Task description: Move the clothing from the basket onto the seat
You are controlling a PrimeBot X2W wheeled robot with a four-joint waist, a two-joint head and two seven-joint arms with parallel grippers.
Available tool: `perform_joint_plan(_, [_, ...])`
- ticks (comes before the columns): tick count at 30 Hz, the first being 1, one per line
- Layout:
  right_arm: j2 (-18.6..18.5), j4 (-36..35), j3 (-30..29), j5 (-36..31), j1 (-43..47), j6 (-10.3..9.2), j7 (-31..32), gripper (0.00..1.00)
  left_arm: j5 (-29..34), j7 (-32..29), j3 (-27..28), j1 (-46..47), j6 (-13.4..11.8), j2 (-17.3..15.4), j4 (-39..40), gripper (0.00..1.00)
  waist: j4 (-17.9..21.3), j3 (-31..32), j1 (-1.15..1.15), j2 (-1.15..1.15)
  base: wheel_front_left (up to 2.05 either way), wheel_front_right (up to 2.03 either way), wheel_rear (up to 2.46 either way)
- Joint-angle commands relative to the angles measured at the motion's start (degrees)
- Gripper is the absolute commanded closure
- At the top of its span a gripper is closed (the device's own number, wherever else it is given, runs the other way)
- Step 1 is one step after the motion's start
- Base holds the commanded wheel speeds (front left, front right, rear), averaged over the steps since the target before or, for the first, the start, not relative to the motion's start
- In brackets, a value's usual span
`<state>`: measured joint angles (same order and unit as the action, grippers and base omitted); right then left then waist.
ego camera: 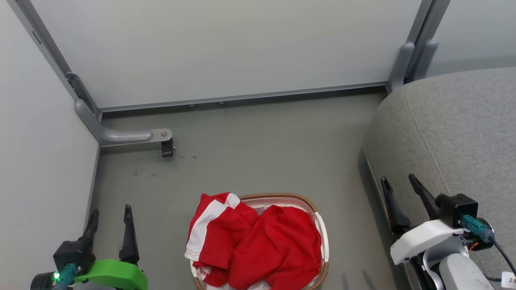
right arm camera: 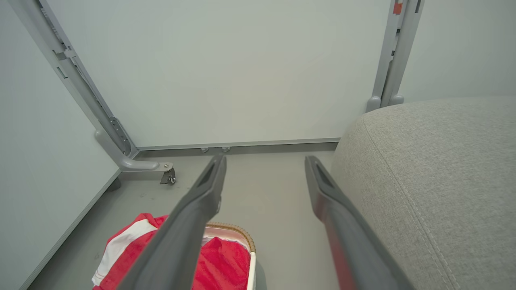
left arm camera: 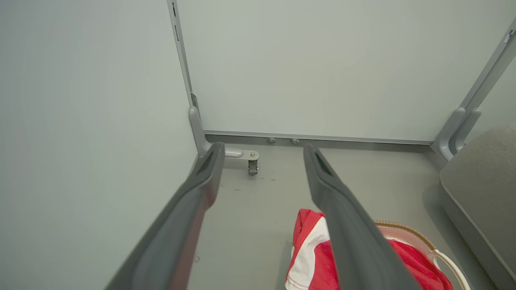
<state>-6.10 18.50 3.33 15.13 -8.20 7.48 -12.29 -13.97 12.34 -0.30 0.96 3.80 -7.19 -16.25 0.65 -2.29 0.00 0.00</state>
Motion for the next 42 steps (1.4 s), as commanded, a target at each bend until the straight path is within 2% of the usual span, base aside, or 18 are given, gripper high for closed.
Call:
perform_joint_plan(1, [0.15,-0.65,-0.12,-1.53,-1.34,0.01,-0.59,0.0,1.3,0.55,-0.13,1.05,0.54,0.11,0.12,0.0,0.09,-1.4,0.0,0.0,0.0,0.0,0.0])
perform_joint_plan(9, [1.06,-2.21,-0.82,-6.23,-4.24,0.01,-1.53,0.0,4.37,1.45,-0.44,4.66,2.34,1.12,-1.34,0.0,0.78,-7.95,0.0,0.0,0.0,0.0,0.0])
perform_joint_plan(16, [2.44,-4.68,-2.97,-10.66,-8.33,0.0,-2.15,0.0,6.91,2.09,-2.17,10.21,3.48,0.97,-2.53,0.0,2.04,-16.89,0.0,0.0,0.0,0.0,0.0])
perform_joint_plan(24, [3.08,-7.73,-4.38,-14.6,-12.06,0.0,-2.99,0.0,8.66,3.0,-8.3,16.31,3.69,0.16,-4.07,0.0,4.27,-26.15,0.0,0.0,0.0,0.0,0.0])
perform_joint_plan(34, [3.13,-10.49,-4.28,-12.24,-14.78,-0.01,-2.99,0.0,6.24,2.9,-15.18,22.48,3.71,-2.35,-6.93,0.0,6.94,-34.64,0.0,0.0,0.0,0.0,0.0])
perform_joint_plan(42, [3.11,-12.54,-3.61,-10.94,-16.5,-0.01,-2.98,0.0,6.12,2.9,-18.18,26.58,3.63,-5.11,-9.87,0.0,9.19,-39.87,0.0,0.0,0.0,0.0,0.0])
